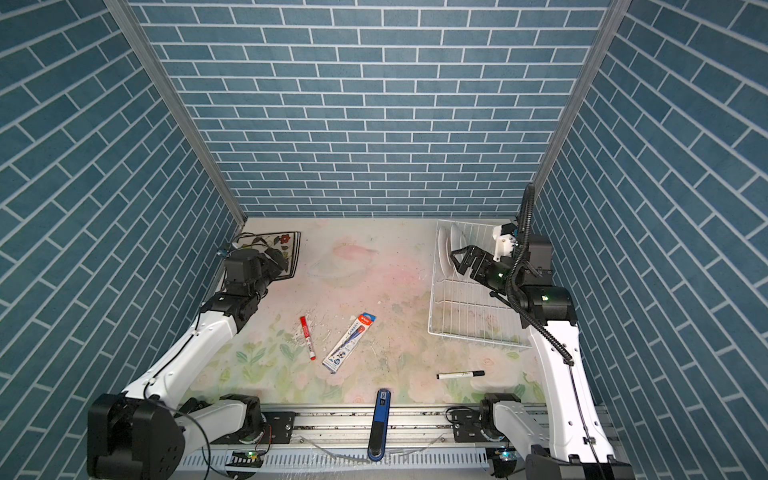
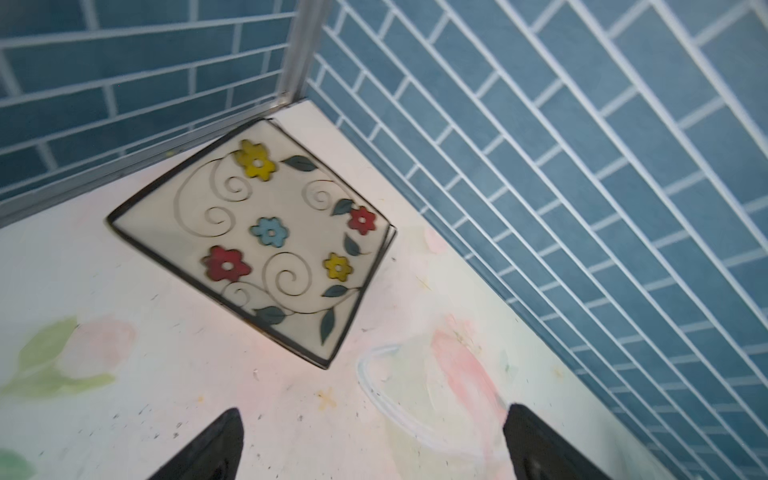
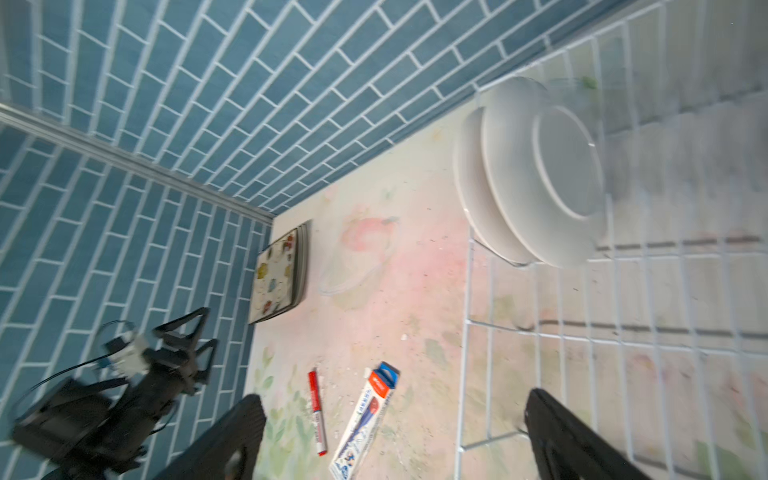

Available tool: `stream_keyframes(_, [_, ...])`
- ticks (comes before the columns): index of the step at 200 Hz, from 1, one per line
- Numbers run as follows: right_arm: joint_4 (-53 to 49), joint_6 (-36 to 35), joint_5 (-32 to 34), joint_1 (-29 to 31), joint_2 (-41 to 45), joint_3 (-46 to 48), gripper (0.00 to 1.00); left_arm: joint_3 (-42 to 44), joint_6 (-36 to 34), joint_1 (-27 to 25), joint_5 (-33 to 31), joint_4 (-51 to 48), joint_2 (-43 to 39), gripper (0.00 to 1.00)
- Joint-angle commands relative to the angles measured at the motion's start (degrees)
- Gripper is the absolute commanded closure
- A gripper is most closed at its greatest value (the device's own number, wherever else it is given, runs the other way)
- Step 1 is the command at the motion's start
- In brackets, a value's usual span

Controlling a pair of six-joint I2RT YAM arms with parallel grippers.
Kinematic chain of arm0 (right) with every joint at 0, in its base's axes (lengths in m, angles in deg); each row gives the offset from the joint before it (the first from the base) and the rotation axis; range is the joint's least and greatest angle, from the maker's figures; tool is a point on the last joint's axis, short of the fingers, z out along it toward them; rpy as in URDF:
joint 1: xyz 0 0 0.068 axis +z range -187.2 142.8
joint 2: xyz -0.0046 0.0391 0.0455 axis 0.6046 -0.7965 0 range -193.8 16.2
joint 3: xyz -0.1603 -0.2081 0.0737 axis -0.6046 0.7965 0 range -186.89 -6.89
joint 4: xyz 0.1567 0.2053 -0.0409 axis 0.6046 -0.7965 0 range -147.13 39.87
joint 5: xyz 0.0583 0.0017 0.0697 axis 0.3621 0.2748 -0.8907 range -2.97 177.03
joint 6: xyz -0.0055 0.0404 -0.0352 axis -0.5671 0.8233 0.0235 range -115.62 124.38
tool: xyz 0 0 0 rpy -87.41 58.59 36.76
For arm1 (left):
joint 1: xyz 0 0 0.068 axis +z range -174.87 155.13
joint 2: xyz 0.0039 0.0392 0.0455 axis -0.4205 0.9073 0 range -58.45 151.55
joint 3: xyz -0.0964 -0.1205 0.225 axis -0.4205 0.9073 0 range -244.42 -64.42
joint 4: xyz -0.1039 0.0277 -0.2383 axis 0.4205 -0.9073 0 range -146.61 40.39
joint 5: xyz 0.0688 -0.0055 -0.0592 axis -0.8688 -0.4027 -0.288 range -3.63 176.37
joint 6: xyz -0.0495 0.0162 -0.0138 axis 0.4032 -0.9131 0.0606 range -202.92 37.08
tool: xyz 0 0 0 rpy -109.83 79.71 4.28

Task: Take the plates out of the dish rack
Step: 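Withdraw the left gripper while the right gripper moves over the rack plates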

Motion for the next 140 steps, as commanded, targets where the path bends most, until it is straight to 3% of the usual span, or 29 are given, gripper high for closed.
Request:
stream_keyframes(1, [-9.0, -5.7, 12.6, 0.5, -0.7, -3.6, 0.01, 0.5, -10.2, -3.2, 3.9, 5.9, -2.7, 0.00])
stream_keyframes(41, [-11.8, -7.6, 22.4, 3.8, -3.7, -5.2, 0.06, 2.3, -8.1, -5.1, 13.6, 8.0, -2.4, 0.00])
stream_keyframes(82, [-15.4, -8.1, 37.7, 12.7, -10.6, -9.1, 0.09, 5.9, -9.9, -11.3, 14.4, 12.8, -3.5, 0.00])
stream_keyframes(140, [-14.7, -8.7, 46.4, 19.8, -22.9, -14.3, 0.12, 10.7, -8.2, -14.2, 17.4, 18.6, -3.2, 0.00])
